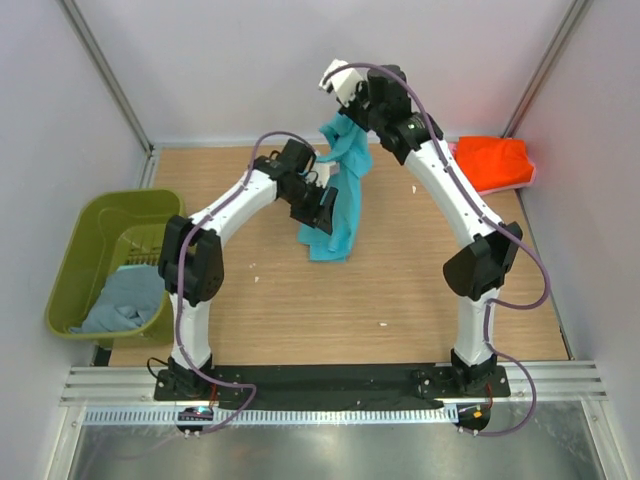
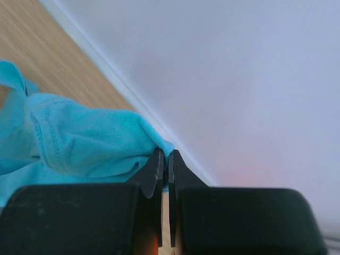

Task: Fold and stack the t-shirts
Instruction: Flatten the tshirt out

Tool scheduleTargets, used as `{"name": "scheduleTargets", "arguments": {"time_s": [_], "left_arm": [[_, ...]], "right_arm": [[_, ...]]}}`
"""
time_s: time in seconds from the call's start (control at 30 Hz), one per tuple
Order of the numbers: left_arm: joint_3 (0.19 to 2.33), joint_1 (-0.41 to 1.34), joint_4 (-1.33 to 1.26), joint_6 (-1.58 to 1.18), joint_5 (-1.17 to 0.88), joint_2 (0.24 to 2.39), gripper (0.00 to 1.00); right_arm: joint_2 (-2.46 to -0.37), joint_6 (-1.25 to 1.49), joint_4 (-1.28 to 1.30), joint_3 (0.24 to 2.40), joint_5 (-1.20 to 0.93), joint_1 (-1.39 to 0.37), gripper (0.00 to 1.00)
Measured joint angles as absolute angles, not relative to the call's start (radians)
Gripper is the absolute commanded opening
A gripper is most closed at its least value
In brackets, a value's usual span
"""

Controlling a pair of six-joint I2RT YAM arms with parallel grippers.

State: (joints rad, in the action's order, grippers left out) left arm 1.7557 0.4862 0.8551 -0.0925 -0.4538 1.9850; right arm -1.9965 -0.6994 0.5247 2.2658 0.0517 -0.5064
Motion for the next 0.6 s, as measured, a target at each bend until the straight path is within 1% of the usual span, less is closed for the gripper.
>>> {"name": "scheduleTargets", "arguments": {"time_s": [0.1, 0.23, 0.27, 0.3, 0.33, 0.37, 0.4, 0.43, 0.5, 0.6], "left_arm": [[1.777, 0.521, 0.850, -0.093, -0.442, 2.048, 0.60], [1.767, 0.515, 0.859, -0.094, -0.401, 2.106, 0.59], [1.757, 0.512, 0.859, -0.094, -0.390, 2.111, 0.59], [1.745, 0.509, 0.862, -0.095, -0.380, 2.111, 0.59], [1.736, 0.507, 0.868, -0.096, -0.371, 2.108, 0.60], [1.723, 0.506, 0.868, -0.096, -0.360, 2.103, 0.60], [1.710, 0.505, 0.869, -0.096, -0.350, 2.093, 0.60], [1.695, 0.505, 0.867, -0.096, -0.339, 2.082, 0.60], [1.651, 0.504, 0.869, -0.096, -0.312, 2.037, 0.60], [1.591, 0.500, 0.866, -0.098, -0.277, 1.953, 0.59]], "right_arm": [[-1.997, -0.699, 0.551, 2.179, 0.088, -0.475, 0.01], [-1.997, -0.715, 0.563, 2.059, 0.141, -0.476, 0.02], [-1.996, -0.723, 0.562, 2.026, 0.162, -0.476, 0.09], [-1.996, -0.729, 0.562, 1.999, 0.178, -0.477, 0.19], [-1.996, -0.730, 0.564, 1.971, 0.197, -0.477, 0.34], [-1.996, -0.730, 0.564, 1.945, 0.218, -0.476, 0.62], [-1.996, -0.721, 0.567, 1.925, 0.231, -0.473, 0.68], [-1.996, -0.723, 0.569, 1.914, 0.237, -0.471, 0.71], [-1.996, -0.708, 0.588, 1.909, 0.234, -0.469, 0.71], [-1.988, -0.682, 0.617, 1.934, 0.189, -0.463, 0.66]]}}
